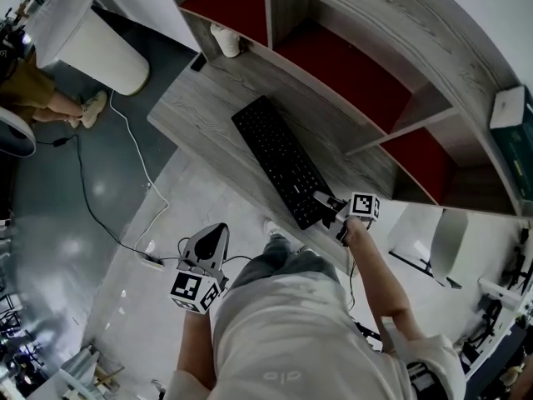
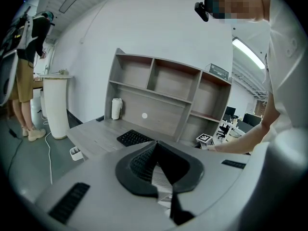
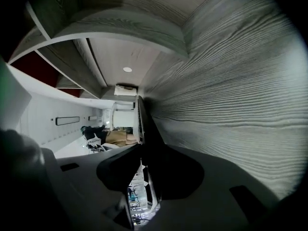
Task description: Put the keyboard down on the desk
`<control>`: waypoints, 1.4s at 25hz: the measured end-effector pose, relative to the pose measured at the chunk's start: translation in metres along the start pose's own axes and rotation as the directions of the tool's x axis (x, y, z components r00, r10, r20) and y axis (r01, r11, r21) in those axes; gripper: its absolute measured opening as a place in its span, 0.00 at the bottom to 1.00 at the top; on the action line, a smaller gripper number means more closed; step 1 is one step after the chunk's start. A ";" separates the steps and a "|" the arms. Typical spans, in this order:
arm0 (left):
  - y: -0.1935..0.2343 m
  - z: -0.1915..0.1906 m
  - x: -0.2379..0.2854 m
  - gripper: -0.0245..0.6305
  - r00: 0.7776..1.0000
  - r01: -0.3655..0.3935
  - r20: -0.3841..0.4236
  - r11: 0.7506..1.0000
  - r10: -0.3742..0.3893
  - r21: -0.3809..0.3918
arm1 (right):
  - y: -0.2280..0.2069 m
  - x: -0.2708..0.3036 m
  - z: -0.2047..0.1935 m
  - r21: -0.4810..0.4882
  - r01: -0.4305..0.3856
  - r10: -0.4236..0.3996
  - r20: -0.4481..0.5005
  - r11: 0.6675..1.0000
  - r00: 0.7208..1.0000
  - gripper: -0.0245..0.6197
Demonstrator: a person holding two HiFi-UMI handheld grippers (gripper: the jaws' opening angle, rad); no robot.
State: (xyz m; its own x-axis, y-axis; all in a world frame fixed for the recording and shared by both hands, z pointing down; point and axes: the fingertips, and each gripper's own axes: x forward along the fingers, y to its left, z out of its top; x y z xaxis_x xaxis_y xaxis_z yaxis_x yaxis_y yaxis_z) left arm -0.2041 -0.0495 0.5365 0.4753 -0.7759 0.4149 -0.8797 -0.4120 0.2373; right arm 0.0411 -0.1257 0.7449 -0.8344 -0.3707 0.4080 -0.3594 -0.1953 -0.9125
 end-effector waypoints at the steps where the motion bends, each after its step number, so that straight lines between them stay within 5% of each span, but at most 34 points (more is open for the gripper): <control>1: -0.001 -0.001 0.001 0.06 1.000 0.002 -0.002 1.000 -0.002 0.001 | -0.004 -0.001 0.001 -0.004 0.008 -0.008 0.003 1.000 1.000 0.28; 9: -0.011 -0.005 0.007 0.06 1.000 0.014 -0.018 1.000 -0.014 0.001 | -0.029 -0.009 0.010 -0.128 0.100 -0.098 0.027 0.987 0.995 0.34; 20: -0.021 -0.010 0.007 0.06 0.999 0.010 -0.034 1.000 -0.010 0.008 | -0.050 -0.017 0.013 -0.335 0.234 -0.220 0.080 0.913 0.972 0.44; 35: -0.031 -0.017 0.001 0.06 0.999 0.011 -0.036 1.000 -0.010 0.015 | -0.057 -0.028 0.021 -0.514 0.434 -0.352 0.254 0.739 0.901 0.55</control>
State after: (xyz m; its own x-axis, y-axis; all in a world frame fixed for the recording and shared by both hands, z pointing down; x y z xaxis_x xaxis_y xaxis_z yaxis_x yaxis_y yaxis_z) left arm -0.1757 -0.0295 0.5443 0.4844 -0.7539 0.4438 -0.8747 -0.4275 0.2284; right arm 0.0938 -0.1233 0.7863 -0.5188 -0.4958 0.6965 -0.8431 0.1617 -0.5129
